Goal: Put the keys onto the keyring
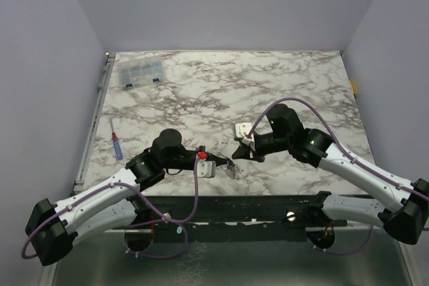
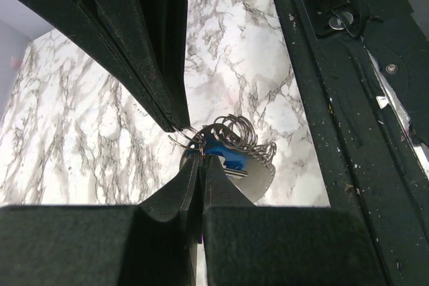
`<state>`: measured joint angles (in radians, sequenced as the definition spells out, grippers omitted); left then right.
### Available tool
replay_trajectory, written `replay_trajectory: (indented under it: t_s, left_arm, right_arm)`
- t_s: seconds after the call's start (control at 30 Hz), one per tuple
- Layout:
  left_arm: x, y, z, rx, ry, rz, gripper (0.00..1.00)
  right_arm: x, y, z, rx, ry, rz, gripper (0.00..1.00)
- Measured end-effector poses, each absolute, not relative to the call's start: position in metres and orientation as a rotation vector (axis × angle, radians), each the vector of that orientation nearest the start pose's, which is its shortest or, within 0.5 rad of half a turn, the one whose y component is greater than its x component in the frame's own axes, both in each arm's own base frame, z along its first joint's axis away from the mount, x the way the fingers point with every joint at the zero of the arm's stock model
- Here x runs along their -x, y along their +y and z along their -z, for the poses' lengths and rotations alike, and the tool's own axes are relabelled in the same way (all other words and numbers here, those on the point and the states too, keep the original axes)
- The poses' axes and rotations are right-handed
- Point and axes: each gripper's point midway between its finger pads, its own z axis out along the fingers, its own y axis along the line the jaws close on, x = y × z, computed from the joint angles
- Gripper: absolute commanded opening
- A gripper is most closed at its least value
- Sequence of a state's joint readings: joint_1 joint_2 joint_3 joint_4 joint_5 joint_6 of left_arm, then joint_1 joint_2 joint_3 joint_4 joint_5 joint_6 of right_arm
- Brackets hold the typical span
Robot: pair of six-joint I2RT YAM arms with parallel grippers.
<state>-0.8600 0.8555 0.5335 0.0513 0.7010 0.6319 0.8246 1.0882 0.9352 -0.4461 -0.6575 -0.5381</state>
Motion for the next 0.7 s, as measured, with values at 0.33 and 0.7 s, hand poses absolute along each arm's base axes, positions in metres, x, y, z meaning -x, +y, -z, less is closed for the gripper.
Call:
replay_trajectory:
  t_s: [0.33,0.7]
  left_arm:
    - [-0.13,-0.292,-0.203,-1.549,0.994,0.796,0.3]
    - [-0.14,-0.292,-0.22,-1.451,1.017,0.764,0.35]
  right_arm:
    - [-0.152,0.295,-0.215,1.606,1.399,-0.863,0.01]
    - [-0.157,0.292,-0.219,1.559,1.389,-0.822,0.01]
